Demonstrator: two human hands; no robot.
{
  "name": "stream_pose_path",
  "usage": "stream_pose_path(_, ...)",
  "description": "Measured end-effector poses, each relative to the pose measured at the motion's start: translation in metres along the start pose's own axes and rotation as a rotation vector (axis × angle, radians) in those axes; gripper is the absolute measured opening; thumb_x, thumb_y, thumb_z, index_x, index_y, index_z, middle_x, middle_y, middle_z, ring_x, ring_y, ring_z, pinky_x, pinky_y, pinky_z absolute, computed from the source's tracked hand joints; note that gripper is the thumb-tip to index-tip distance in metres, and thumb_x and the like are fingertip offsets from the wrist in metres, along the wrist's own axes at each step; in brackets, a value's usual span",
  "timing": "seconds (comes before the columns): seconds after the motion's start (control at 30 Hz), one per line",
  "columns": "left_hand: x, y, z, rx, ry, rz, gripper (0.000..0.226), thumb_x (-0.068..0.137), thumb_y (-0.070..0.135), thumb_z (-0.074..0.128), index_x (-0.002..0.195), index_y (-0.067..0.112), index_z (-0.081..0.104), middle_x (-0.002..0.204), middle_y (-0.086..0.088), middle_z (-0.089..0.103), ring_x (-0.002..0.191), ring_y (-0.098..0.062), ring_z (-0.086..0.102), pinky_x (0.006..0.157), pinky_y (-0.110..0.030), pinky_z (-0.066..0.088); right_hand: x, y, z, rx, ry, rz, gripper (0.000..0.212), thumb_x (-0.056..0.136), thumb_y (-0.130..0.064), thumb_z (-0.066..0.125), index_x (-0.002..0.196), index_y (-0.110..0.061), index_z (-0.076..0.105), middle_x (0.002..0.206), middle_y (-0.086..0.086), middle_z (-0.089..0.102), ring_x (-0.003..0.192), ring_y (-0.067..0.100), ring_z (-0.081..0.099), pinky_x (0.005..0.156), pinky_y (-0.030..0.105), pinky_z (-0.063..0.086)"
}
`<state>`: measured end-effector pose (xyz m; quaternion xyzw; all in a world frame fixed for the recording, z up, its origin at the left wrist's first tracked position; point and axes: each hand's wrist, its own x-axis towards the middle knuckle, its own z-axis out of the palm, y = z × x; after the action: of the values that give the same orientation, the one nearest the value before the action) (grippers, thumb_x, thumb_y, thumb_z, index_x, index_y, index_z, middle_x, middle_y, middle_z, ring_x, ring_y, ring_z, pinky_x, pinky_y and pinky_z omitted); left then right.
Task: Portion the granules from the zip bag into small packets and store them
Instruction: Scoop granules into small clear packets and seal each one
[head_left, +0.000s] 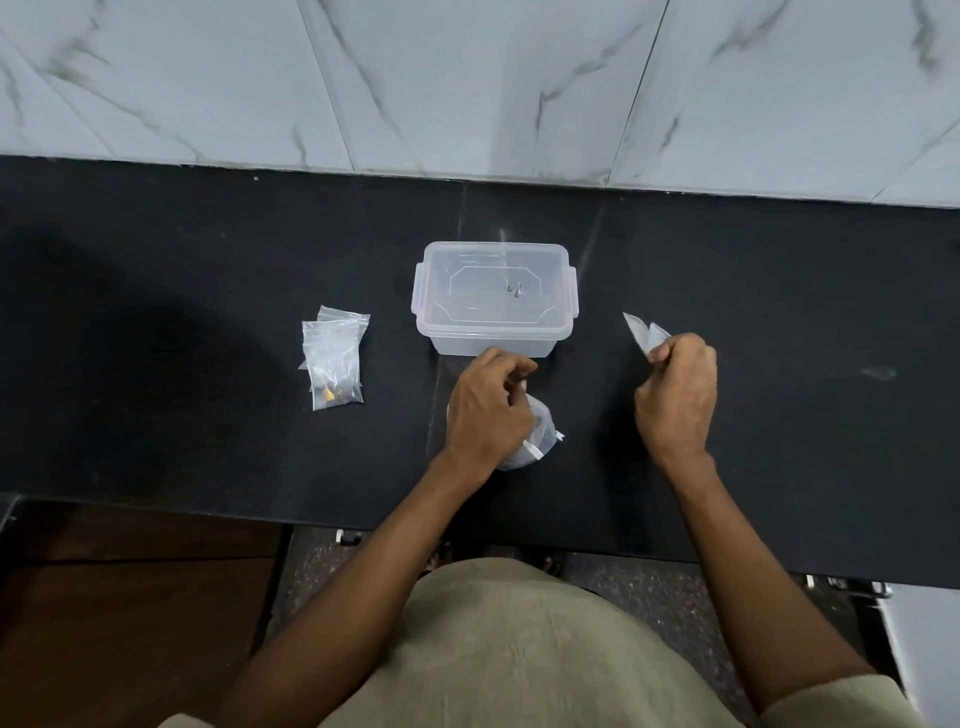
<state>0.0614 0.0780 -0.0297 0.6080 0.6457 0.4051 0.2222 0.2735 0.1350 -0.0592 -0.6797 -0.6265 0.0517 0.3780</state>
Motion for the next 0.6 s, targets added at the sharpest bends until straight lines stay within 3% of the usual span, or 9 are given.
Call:
stream_pose_path(0.17, 0.001, 0.001, 0.001, -0.011, -0.046, 0.01, 0.023, 0.086, -0.005, 0.066, 0.102, 0.009, 0.074, 0.101, -0.001, 0.07, 0.089, -0.012, 0.067, 0.082, -0.027, 0.059, -0.005, 0.009, 0.016, 0.116, -0.217, 0.209, 0.026, 0.087, 0.01, 0.051, 0.083, -0.014, 0.045, 0.081, -0.001, 0.059, 0.08, 0.026, 0.057, 0.071, 0.043, 0.047)
stream_pose_path(0.27, -0.001, 0.0, 0.002, -0.012, -0.061, -0.018, 0.024, 0.085, -0.006, 0.067, 0.102, 0.009, 0.074, 0.101, -0.001, 0.07, 0.089, -0.011, 0.066, 0.083, -0.025, 0.058, -0.01, 0.013, 0.018, 0.247, -0.186, 0.393, 0.022, 0.089, 0.004, 0.058, 0.086, -0.013, 0.045, 0.083, 0.005, 0.067, 0.082, 0.027, 0.064, 0.082, 0.043, 0.053)
stream_pose_path(0.37, -0.004, -0.003, 0.002, -0.012, -0.066, -0.032, 0.026, 0.083, -0.008, 0.067, 0.101, 0.01, 0.075, 0.1, 0.0, 0.071, 0.088, -0.009, 0.065, 0.082, -0.022, 0.057, -0.01, 0.013, 0.014, 0.313, -0.177, 0.448, 0.021, 0.089, 0.007, 0.055, 0.089, -0.01, 0.045, 0.083, 0.002, 0.065, 0.082, 0.023, 0.06, 0.085, 0.038, 0.049)
stream_pose_path(0.47, -0.005, -0.005, 0.002, -0.01, -0.077, -0.048, 0.028, 0.081, -0.008, 0.066, 0.1, 0.011, 0.075, 0.1, 0.001, 0.072, 0.088, -0.01, 0.065, 0.081, -0.022, 0.055, -0.007, 0.017, 0.013, 0.218, -0.169, 0.376, 0.018, 0.09, 0.004, 0.055, 0.089, -0.012, 0.047, 0.092, 0.007, 0.063, 0.091, 0.029, 0.058, 0.081, 0.041, 0.046)
stream_pose_path(0.53, -0.005, -0.005, 0.003, -0.011, -0.083, -0.065, 0.028, 0.081, -0.008, 0.066, 0.099, 0.012, 0.075, 0.1, 0.001, 0.072, 0.086, -0.01, 0.064, 0.08, -0.022, 0.054, -0.003, 0.016, 0.013, 0.038, -0.184, 0.319, 0.015, 0.09, -0.002, 0.063, 0.101, -0.01, 0.056, 0.11, 0.011, 0.059, 0.105, 0.031, 0.053, 0.084, 0.039, 0.043)
stream_pose_path(0.6, -0.005, -0.005, 0.004, -0.013, -0.083, -0.073, 0.028, 0.082, -0.008, 0.065, 0.099, 0.012, 0.075, 0.099, 0.001, 0.072, 0.084, -0.01, 0.064, 0.08, -0.022, 0.054, 0.001, 0.016, 0.013, -0.189, -0.261, 0.295, 0.037, 0.089, -0.013, 0.072, 0.123, -0.007, 0.058, 0.127, 0.016, 0.052, 0.118, 0.036, 0.047, 0.097, 0.044, 0.043)
